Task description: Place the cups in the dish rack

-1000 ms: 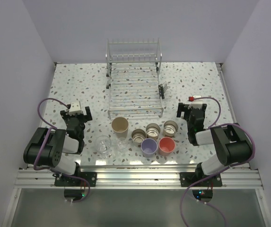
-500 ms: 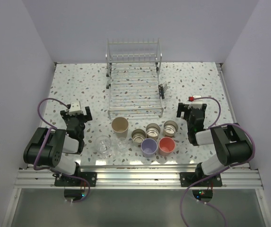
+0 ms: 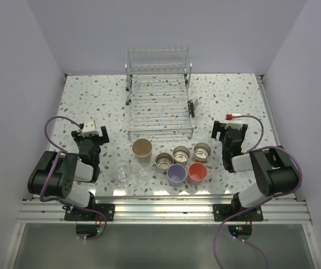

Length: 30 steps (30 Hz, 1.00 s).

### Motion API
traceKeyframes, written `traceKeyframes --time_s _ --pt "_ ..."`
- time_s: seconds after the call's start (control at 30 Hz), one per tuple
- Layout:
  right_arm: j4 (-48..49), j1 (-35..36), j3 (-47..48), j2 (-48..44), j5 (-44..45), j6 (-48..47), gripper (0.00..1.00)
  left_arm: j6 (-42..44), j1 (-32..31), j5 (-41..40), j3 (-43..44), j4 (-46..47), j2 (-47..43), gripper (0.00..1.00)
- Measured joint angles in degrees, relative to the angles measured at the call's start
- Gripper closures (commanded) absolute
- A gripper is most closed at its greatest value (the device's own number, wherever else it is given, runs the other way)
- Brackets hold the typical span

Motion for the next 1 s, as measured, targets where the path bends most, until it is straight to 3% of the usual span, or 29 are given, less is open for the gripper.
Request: traceKeyframes --time_s 0.3,0.4,0.6,0.7,0.8,1.0 --pt "0.76 0.66 -0.61 -0.92 4.39 0.37 0.02 0.02 0.00 0.00 0.00 0.00 0.00 0.00" --pt "-4.11 2.47 0.13 -4.68 7.82 0.28 0.02 0.02 0.00 0.00 0.00 0.02 0.00 0.00" --pt "-31.34 3.41 13.81 -26.43 8.94 3.48 0.02 0.02 0.00 0.02 0.00 0.02 0.00 0.00" --pt "-44.13 3.48 23.43 -36.35 5.64 8.79 0.02 0.00 0.00 0.00 0.00 0.02 0.00 0.00" --pt "-52.06 3.76 26.56 -45.68 0.50 12.33 0.02 0.00 0.00 0.00 0.00 0.02 0.00 0.00" --pt "-67.36 3.85 27.93 -50.14 -11.82 16.92 0.02 0.02 0.00 0.02 0.00 0.02 0.00 0.00"
